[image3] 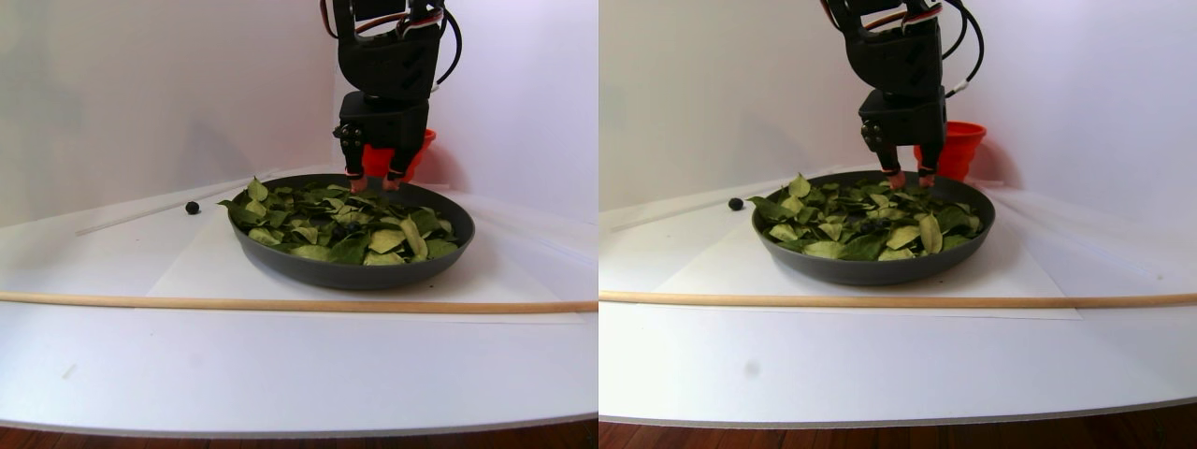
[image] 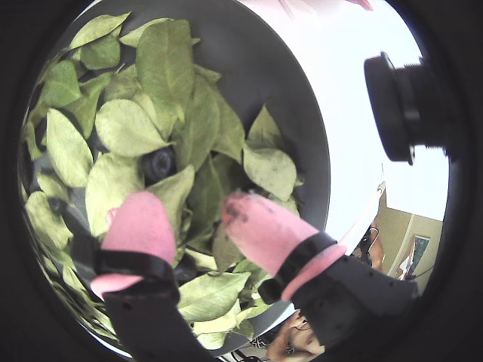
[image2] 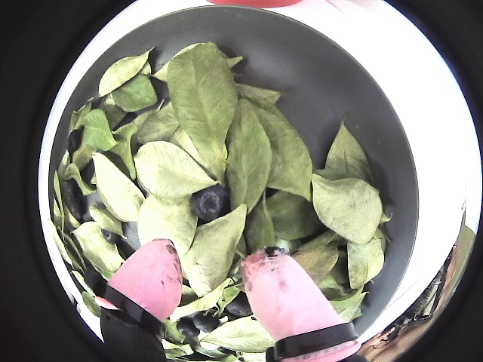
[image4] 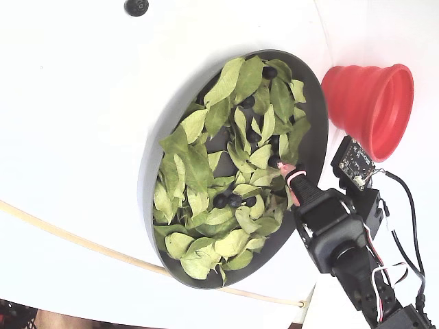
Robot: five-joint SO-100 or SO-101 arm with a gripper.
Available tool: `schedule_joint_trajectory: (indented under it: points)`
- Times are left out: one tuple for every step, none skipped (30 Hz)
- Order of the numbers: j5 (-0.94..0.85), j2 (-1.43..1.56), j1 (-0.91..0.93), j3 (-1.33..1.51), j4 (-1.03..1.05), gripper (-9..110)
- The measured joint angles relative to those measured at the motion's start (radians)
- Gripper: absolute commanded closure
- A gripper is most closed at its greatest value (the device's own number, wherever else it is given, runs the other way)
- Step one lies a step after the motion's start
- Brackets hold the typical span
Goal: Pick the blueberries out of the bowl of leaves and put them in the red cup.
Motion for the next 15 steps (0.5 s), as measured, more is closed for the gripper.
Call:
schedule_joint_trajectory:
  points:
    - [-0.011,-0.005,0.000,-0.008,0.000,87]
    - [-0.003,-0.009,0.000,-0.014,0.000,87]
    - [0.002,-0.014,0.000,-0.020,0.000,87]
    - [0.003,-0.017,0.000,-0.023,0.000,87]
    - [-0.002,-0.020,0.000,-0.026,0.000,87]
    - [0.000,-0.021,0.000,-0.028,0.000,87]
    - [0.002,-0.025,0.000,-0.032,0.000,87]
    - [0.005,-0.029,0.000,-0.037,0.000,87]
    - [0.008,-0.035,0.000,-0.041,0.000,87]
    - [0.008,-0.041,0.000,-0.049,0.000,87]
    - [0.008,-0.049,0.000,-0.055,0.000,87]
    - [0.008,-0.057,0.000,-0.060,0.000,87]
    - [0.008,-0.061,0.000,-0.064,0.000,87]
    - [0.008,-0.061,-0.005,-0.067,0.000,87]
    - [0.008,-0.061,-0.006,-0.071,0.000,87]
